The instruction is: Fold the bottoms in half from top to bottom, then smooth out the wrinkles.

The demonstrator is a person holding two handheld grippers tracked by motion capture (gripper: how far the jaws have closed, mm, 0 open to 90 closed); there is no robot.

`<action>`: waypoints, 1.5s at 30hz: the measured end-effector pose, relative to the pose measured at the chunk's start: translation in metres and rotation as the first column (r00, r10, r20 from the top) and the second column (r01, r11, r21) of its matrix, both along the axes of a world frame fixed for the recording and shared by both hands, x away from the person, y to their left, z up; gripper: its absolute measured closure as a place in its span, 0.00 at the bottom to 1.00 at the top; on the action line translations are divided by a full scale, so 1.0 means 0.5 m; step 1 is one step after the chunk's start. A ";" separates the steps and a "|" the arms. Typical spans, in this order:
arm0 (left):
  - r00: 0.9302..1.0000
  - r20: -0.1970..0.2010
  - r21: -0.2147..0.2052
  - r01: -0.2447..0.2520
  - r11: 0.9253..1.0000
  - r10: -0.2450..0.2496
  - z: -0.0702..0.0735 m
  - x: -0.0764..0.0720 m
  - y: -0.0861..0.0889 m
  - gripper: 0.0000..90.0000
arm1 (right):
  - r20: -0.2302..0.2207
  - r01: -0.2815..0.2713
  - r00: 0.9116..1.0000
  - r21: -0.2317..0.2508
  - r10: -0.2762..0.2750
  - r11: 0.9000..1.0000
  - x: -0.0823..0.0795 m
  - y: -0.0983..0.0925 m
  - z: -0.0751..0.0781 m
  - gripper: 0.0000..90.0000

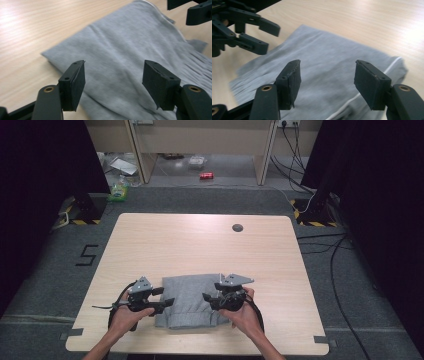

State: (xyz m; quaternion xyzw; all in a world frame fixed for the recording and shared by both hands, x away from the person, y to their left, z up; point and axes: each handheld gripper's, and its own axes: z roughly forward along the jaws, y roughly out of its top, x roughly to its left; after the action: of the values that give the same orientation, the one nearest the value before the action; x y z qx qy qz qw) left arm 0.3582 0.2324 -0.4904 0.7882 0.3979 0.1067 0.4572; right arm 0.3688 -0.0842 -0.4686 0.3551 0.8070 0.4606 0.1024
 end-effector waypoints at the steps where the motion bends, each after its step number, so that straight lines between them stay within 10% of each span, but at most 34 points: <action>1: 1.000 -0.001 0.006 -0.007 1.000 0.007 0.000 0.005 0.002 0.37 | 0.003 0.012 1.000 -0.002 -0.012 1.000 0.008 -0.002 0.000 0.42; 17: 0.994 -0.067 0.037 -0.085 0.996 0.087 -0.007 0.083 0.016 0.34 | -0.020 0.120 0.993 -0.025 -0.120 0.992 0.101 -0.038 -0.019 0.42; 45: 0.983 -0.132 0.028 -0.127 0.992 0.130 -0.025 0.142 0.045 0.31 | -0.049 0.164 0.985 -0.017 -0.165 0.986 0.167 -0.048 -0.033 0.41</action>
State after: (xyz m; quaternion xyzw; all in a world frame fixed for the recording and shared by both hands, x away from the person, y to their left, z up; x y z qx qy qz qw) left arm 0.4292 0.2551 -0.5031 0.7707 0.4764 0.0869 0.4141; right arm 0.4521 -0.1083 -0.4854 0.4314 0.7802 0.4361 0.1221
